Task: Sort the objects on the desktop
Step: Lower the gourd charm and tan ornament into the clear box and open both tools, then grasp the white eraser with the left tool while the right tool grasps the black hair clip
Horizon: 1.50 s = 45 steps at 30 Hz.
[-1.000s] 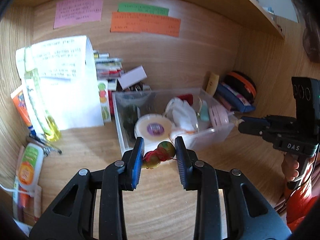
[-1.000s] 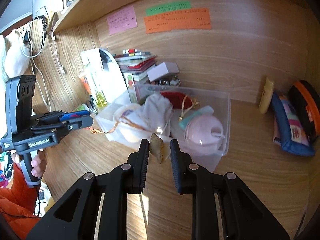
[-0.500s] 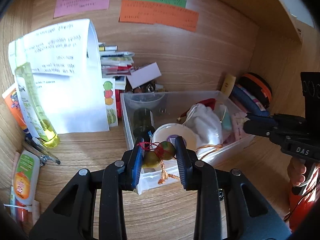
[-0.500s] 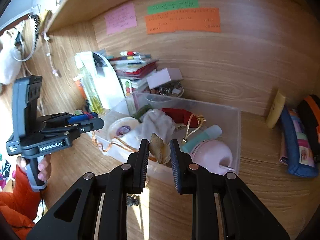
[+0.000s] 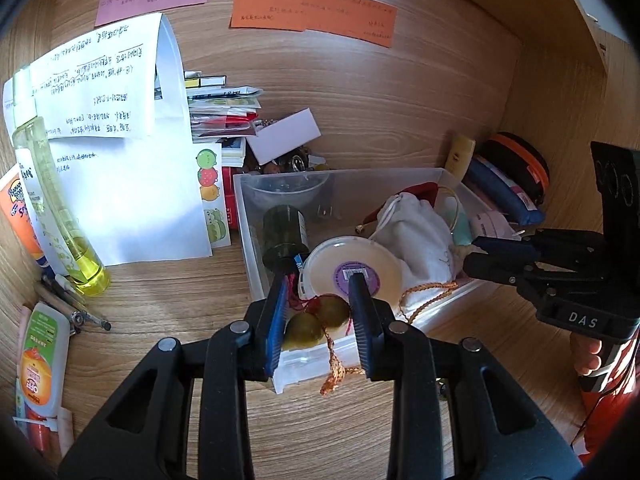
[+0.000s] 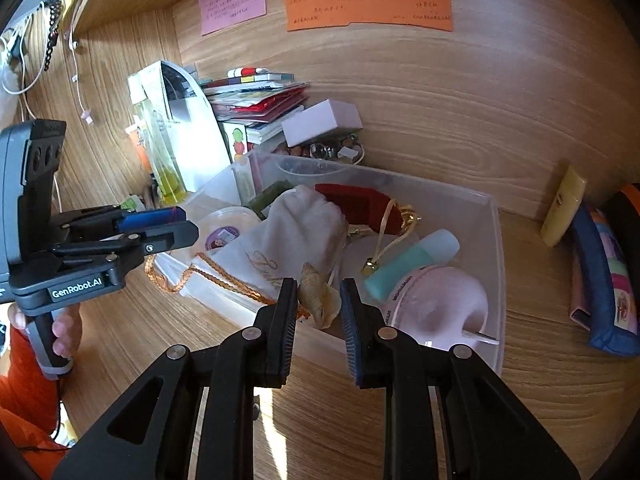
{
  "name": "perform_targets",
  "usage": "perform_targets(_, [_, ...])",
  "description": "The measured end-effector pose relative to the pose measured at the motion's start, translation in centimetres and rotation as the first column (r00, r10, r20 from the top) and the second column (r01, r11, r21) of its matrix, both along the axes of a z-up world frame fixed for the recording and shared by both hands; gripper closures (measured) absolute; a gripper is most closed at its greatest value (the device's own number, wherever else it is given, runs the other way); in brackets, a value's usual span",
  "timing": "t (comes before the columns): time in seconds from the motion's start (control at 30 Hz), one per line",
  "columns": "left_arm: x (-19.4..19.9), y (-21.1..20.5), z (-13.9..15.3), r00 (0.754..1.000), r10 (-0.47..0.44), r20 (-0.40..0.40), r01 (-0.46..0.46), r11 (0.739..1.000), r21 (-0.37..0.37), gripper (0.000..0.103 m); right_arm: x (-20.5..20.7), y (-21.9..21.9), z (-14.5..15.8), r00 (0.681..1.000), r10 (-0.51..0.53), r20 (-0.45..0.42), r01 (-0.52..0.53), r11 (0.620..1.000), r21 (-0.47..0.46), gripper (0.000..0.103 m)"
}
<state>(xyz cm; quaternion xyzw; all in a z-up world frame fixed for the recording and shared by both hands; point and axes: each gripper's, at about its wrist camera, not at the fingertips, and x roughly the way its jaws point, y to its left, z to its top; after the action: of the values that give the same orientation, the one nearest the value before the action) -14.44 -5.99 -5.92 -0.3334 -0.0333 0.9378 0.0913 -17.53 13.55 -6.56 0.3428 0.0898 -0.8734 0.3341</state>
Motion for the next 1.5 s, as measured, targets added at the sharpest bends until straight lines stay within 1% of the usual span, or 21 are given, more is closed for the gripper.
perform_targets(0.2, [-0.1,0.0,0.0,1.000,0.006,0.002,-0.006,1.000,0.005,0.073,0.3,-0.4,0.0,1.000,-0.006,-0.024,0.007,1.000,0.016,0.083])
perform_targets(0.27, [-0.1,0.0,0.1,1.000,0.009,-0.001,-0.009,1.000,0.004,0.072,0.3,-0.3,0.0,1.000,-0.012,-0.019,0.012,1.000,0.013,0.080])
perform_targets(0.33, [0.0,0.0,0.2,1.000,0.016,-0.004,-0.016,1.000,0.006,0.070,0.3,-0.2,0.1,1.000,-0.014,-0.010,0.014,1.000,0.005,0.071])
perform_targets(0.4, [0.1,-0.2,0.5,1.000,0.024,-0.014,-0.024,1.000,0.009,0.067,0.5,-0.1,0.3,1.000,-0.015,-0.007,0.015,1.000,-0.003,0.066])
perform_targets(0.57, [0.6,-0.2,1.3,0.998,0.038,-0.044,-0.038,0.999,0.003,0.064,1.6,0.1,1.2,0.999,-0.016,-0.040,0.016,1.000,-0.008,0.062])
perform_targets(0.63, [0.9,-0.2,1.7,0.998,0.045,-0.054,-0.045,0.999,0.003,0.063,2.1,0.3,1.4,0.999,-0.019,-0.049,0.019,1.000,-0.010,0.056])
perform_targets(0.7, [1.2,-0.3,2.0,0.997,0.045,-0.059,-0.045,0.999,0.006,0.062,2.6,0.5,1.6,0.998,-0.025,-0.056,0.025,1.000,-0.013,0.054])
perform_targets(0.77, [1.9,-0.2,2.4,0.997,0.042,-0.068,-0.042,0.999,0.003,0.058,3.1,0.8,1.8,0.998,-0.027,-0.059,0.026,1.000,-0.014,0.053])
perform_targets(0.83, [2.6,0.0,2.8,0.996,0.042,-0.081,-0.042,0.999,-0.005,0.046,3.5,1.1,1.8,0.998,-0.029,-0.061,0.029,1.000,-0.012,0.053])
perform_targets(0.9, [3.4,0.3,3.1,0.995,0.037,-0.096,-0.038,0.999,-0.014,0.040,3.9,1.3,1.8,0.998,-0.033,-0.061,0.032,0.999,-0.009,0.050])
perform_targets(0.93, [4.0,0.6,3.2,0.994,0.032,-0.105,-0.034,0.999,-0.022,0.038,4.1,1.4,1.7,0.998,-0.032,-0.059,0.032,0.999,-0.009,0.048])
perform_targets(1.03, [5.2,1.2,3.3,0.994,0.021,-0.109,-0.026,0.999,-0.046,0.037,4.8,1.6,1.2,0.998,-0.031,-0.052,0.031,1.000,-0.004,0.046])
perform_targets(1.07, [5.4,1.4,3.2,0.994,0.021,-0.107,-0.026,0.998,-0.052,0.034,5.1,1.6,1.0,0.999,-0.028,-0.044,0.028,1.000,0.001,0.046])
perform_targets(1.1, [5.7,1.5,3.1,0.994,0.021,-0.105,-0.028,0.998,-0.058,0.027,5.4,1.5,0.7,0.999,-0.024,-0.037,0.024,1.000,0.006,0.045])
perform_targets(1.13, [6.0,1.6,3.0,0.994,0.023,-0.105,-0.029,0.998,-0.063,0.026,5.7,1.4,0.5,0.999,-0.017,-0.029,0.017,1.000,0.012,0.045])
perform_targets(1.3, [7.0,1.7,2.2,0.997,0.012,-0.081,-0.018,0.998,-0.062,0.026,7.3,0.4,-1.4,1.000,0.026,0.004,-0.026,0.998,0.055,0.045])
perform_targets(1.37, [7.2,1.6,1.6,0.998,0.014,-0.066,-0.017,0.998,-0.059,0.026,7.5,-0.2,-2.5,0.999,0.035,0.029,-0.037,0.996,0.079,0.045])
perform_targets(1.47, [7.5,1.5,0.7,0.999,0.012,-0.038,-0.014,0.999,-0.053,0.026,7.4,-0.9,-3.7,0.996,0.046,0.073,-0.053,0.994,0.092,0.046])
perform_targets(1.5, [7.6,1.6,0.4,0.999,0.012,-0.030,-0.014,0.999,-0.053,0.026,7.2,-1.1,-4.0,0.995,0.049,0.087,-0.057,0.994,0.093,0.047])
